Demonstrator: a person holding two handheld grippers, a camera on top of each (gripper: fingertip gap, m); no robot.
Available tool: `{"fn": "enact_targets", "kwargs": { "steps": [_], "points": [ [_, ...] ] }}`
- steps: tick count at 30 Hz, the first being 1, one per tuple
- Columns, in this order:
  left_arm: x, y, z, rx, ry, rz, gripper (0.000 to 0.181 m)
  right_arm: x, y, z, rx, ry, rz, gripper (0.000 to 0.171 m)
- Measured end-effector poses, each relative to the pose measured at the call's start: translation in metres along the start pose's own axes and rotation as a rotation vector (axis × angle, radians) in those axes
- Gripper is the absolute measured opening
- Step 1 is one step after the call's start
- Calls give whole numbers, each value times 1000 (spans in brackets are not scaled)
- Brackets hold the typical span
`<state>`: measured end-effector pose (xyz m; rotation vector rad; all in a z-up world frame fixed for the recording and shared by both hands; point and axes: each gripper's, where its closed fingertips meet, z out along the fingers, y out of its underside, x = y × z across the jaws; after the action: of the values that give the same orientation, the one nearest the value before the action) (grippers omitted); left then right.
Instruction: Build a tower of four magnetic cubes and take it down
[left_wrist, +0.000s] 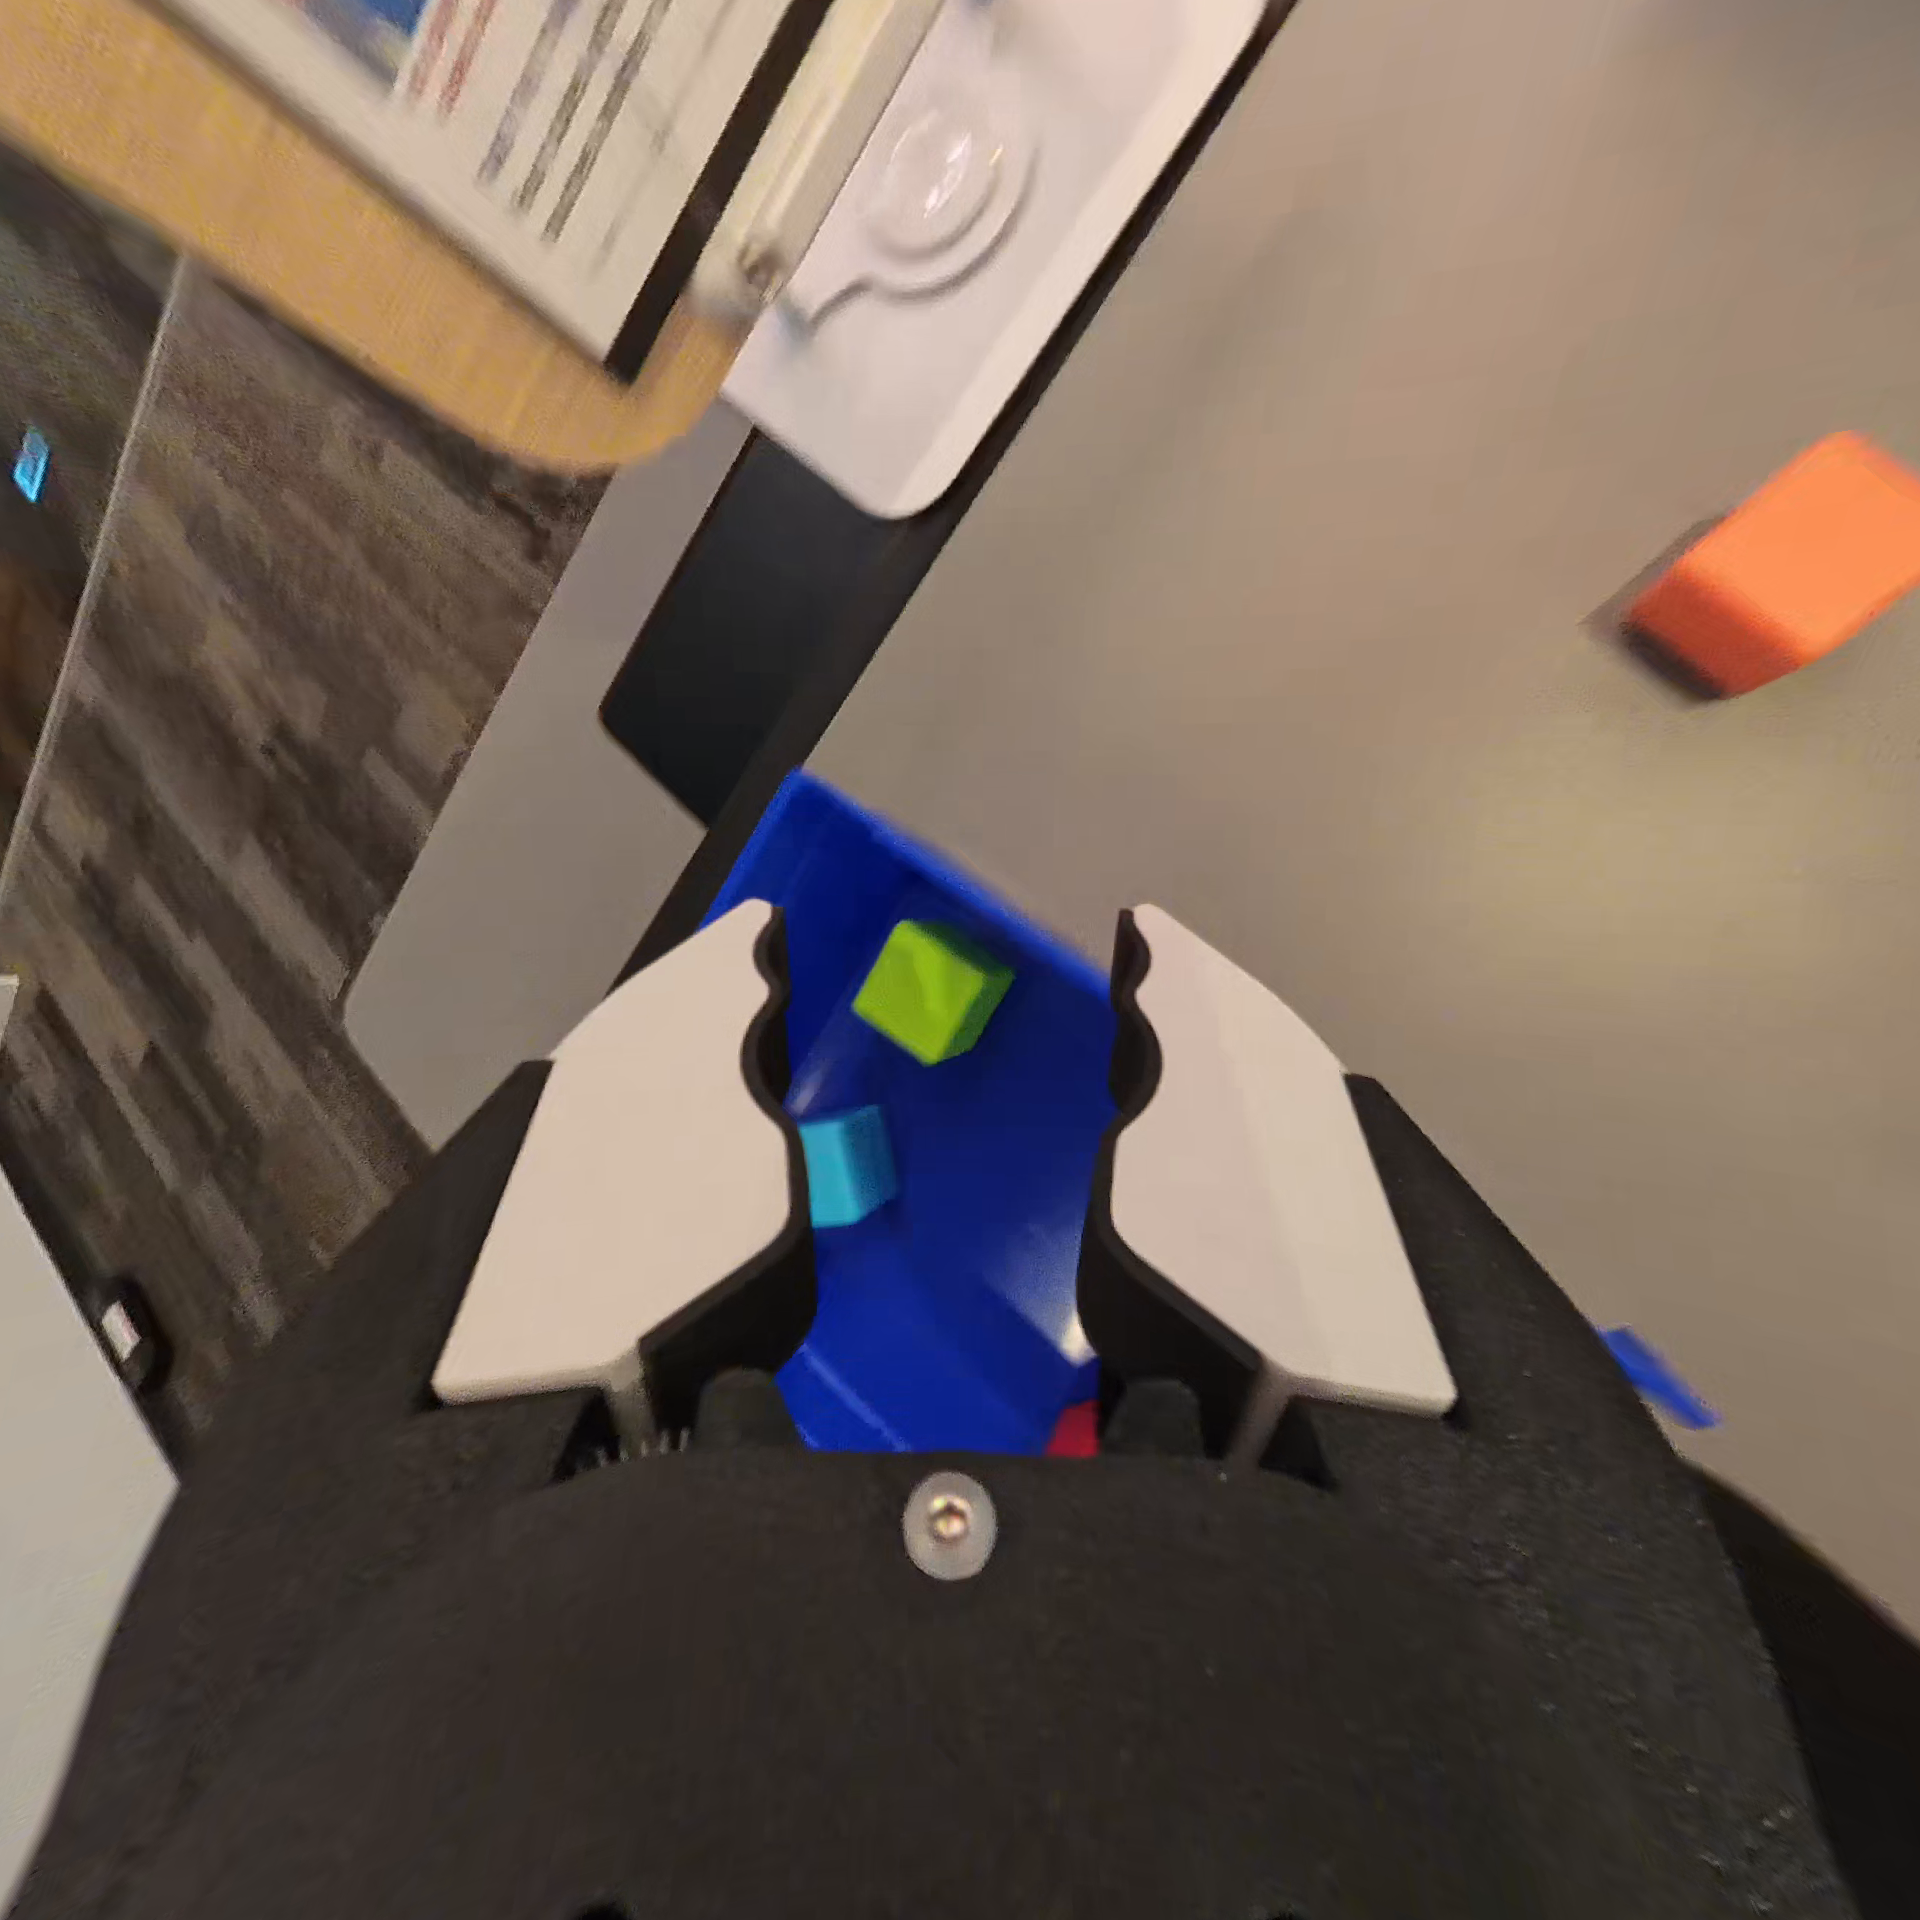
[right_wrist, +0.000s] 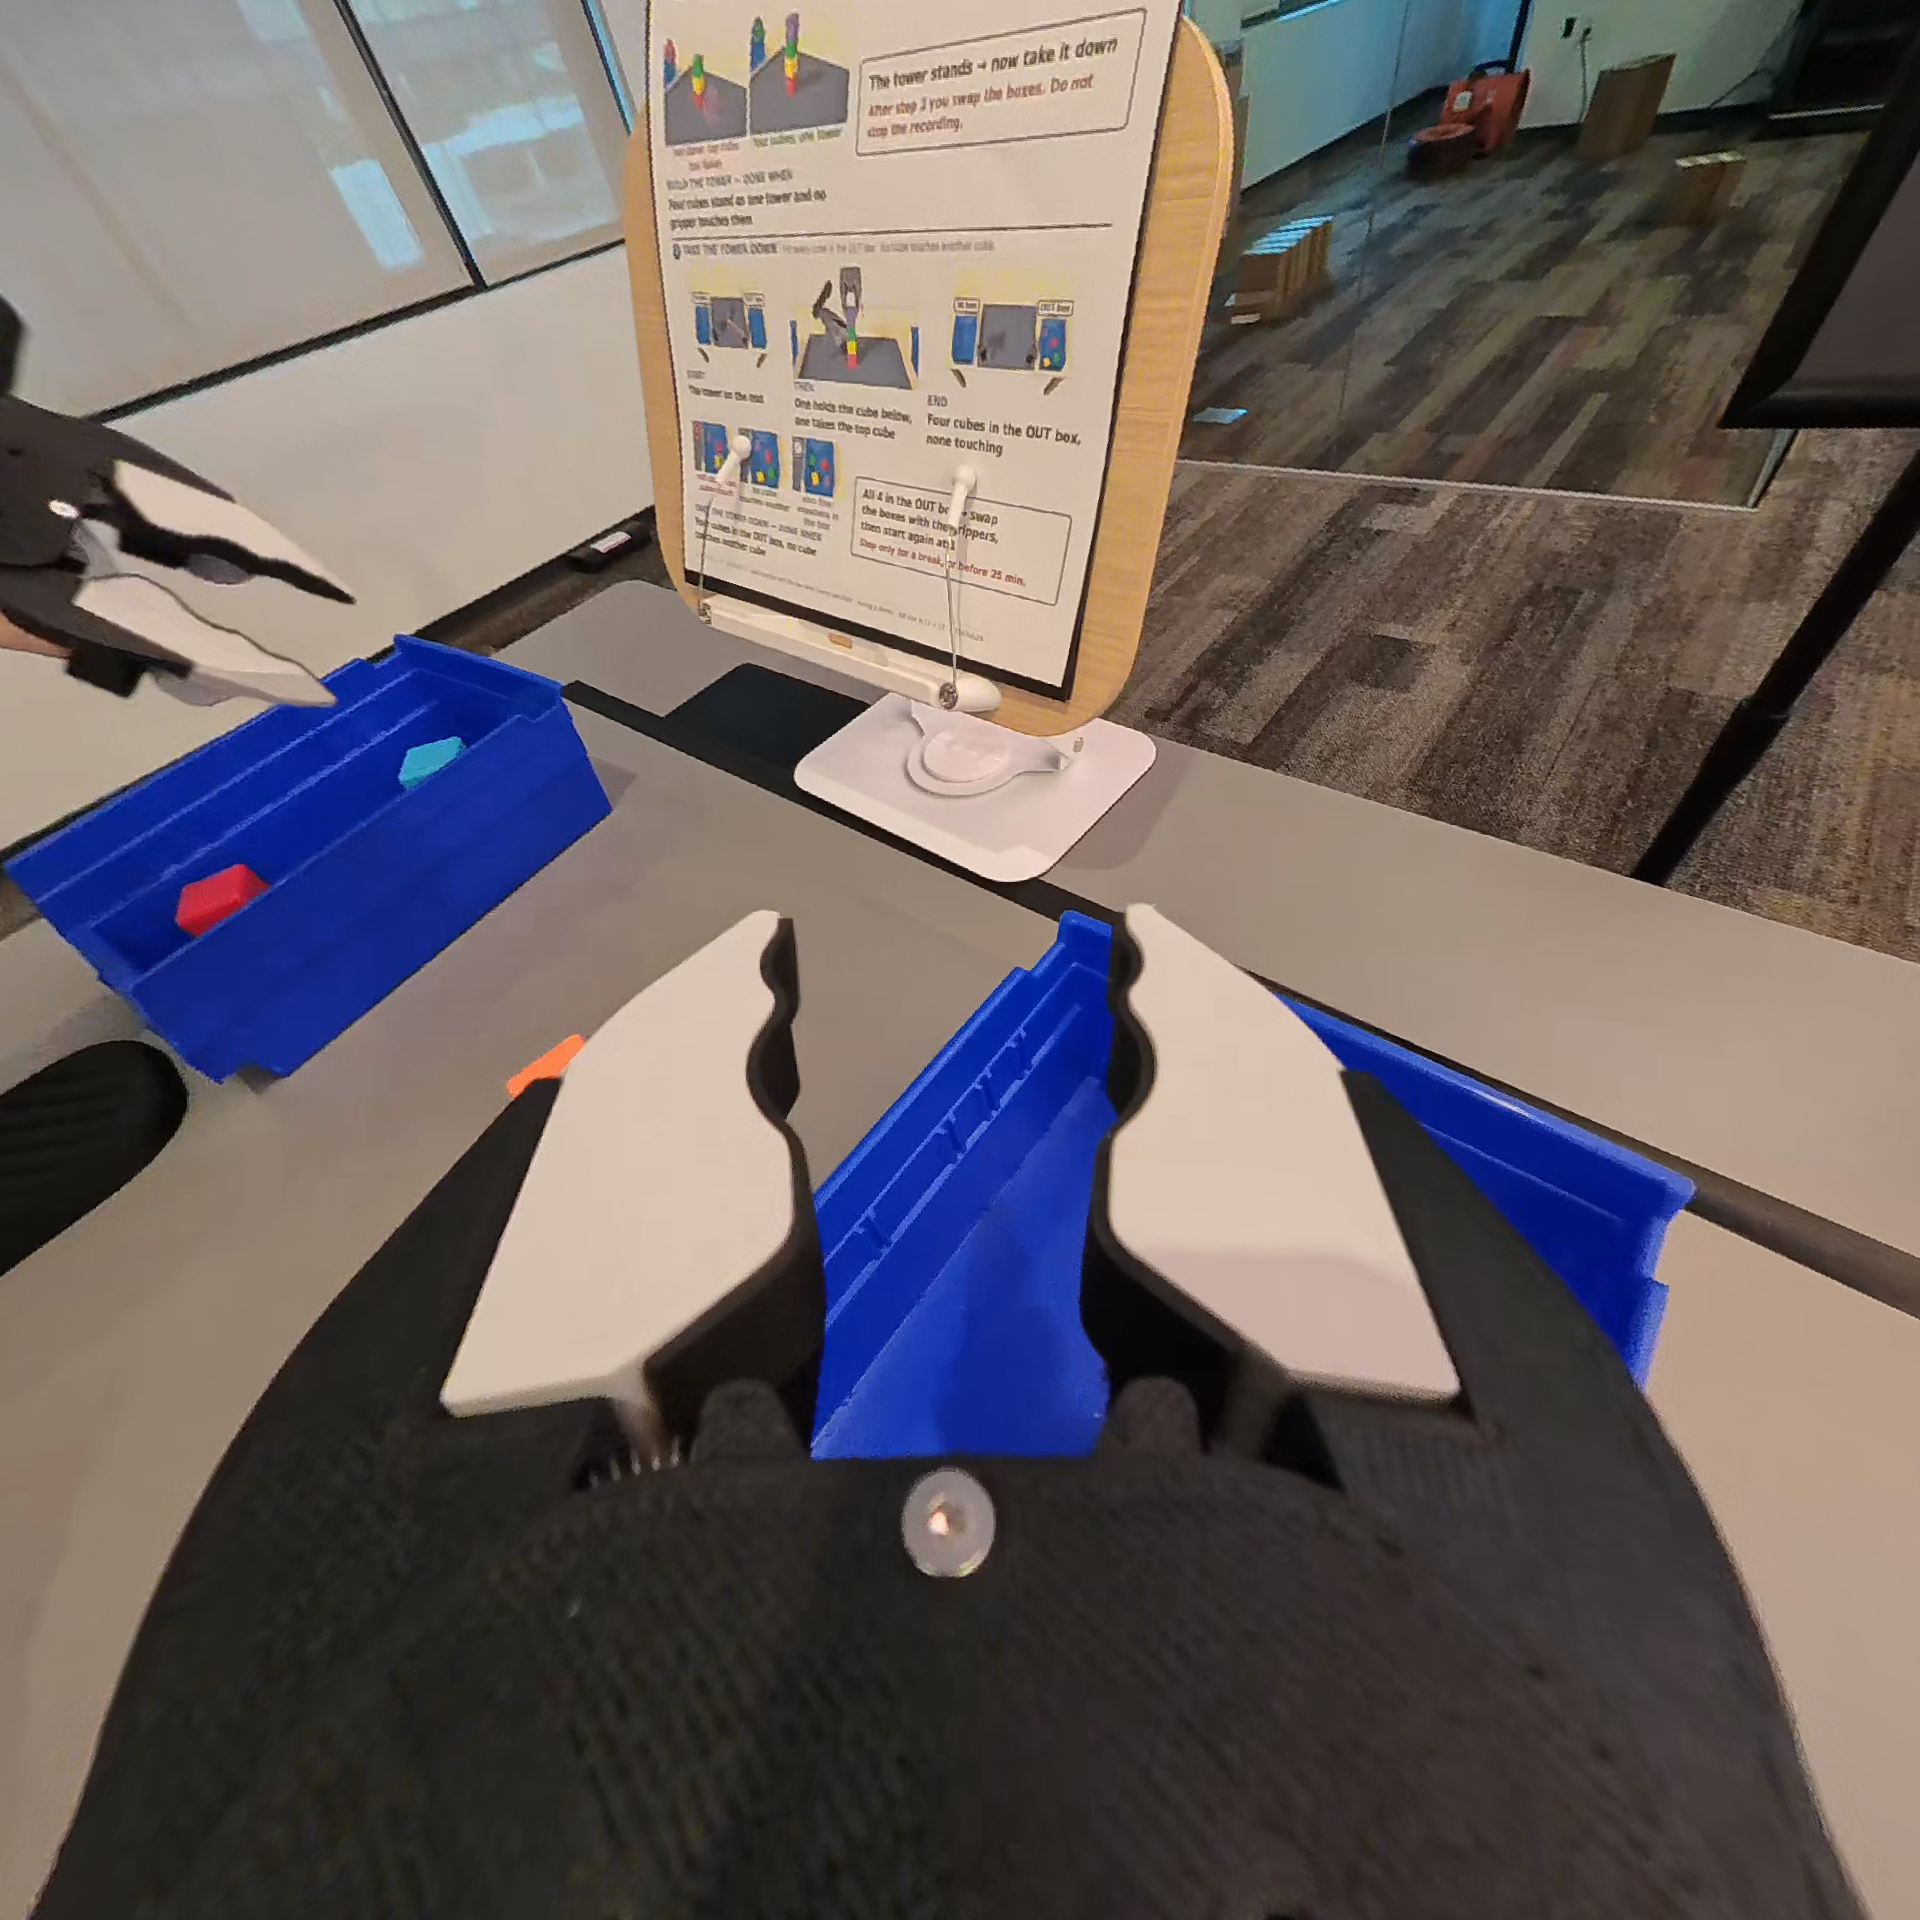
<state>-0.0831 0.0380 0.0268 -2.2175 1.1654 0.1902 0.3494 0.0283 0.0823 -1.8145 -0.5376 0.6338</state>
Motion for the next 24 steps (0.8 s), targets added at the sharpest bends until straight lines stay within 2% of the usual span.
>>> {"fn": "enact_targets", "kwargs": {
  "steps": [3,9,14,18,24],
  "points": [
    [-12,39,21,-45,44,63,55,0,2,0,-10,-6,1,59],
    [-8,104,86,-249,50,308,61,0,7,4,-26,-16,6,59],
    [-6,107,115,-247,72,391,63,4,13,9,-53,-6,6,59],
    [-4,108,125,-250,141,416,58,8,20,15,-89,9,7,59],
    [-8,120,137,-307,190,433,64,10,33,27,-154,18,-17,59]
  ]
}}
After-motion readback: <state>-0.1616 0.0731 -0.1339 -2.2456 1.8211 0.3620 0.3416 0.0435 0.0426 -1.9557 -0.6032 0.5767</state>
